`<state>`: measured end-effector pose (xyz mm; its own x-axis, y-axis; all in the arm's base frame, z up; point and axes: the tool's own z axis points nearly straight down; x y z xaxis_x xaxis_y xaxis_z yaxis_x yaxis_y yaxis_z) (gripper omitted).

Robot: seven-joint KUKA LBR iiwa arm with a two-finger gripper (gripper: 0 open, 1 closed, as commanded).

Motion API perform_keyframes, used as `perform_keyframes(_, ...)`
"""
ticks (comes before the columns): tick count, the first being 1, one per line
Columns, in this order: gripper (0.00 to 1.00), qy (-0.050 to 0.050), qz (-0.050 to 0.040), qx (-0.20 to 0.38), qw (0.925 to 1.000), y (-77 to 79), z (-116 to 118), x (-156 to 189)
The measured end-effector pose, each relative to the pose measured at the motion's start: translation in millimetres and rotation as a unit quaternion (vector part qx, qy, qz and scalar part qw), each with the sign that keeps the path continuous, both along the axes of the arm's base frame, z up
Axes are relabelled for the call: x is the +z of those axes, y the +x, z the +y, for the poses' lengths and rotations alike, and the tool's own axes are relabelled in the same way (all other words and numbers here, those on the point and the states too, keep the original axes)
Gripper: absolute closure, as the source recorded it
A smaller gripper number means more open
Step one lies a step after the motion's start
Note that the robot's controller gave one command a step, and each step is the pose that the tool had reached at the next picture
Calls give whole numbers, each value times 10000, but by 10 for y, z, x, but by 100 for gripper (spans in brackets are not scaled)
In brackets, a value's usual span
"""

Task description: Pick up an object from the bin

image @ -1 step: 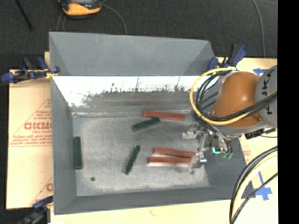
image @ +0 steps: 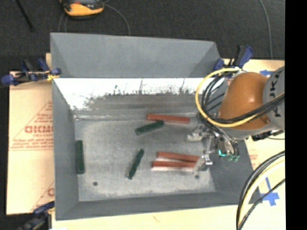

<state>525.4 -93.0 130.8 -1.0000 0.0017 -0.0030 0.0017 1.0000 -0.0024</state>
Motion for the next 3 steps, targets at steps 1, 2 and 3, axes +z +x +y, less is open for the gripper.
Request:
perform_keyframes(1, 100, -2, 43, 149, 9999, -189, 264, -520)
perform_keyframes(2, 100, -2, 43, 151, 9999, -189, 265, -520)
perform_keyframes(3, 100, 11, 1, -141, 9999, -289, 246, 776)
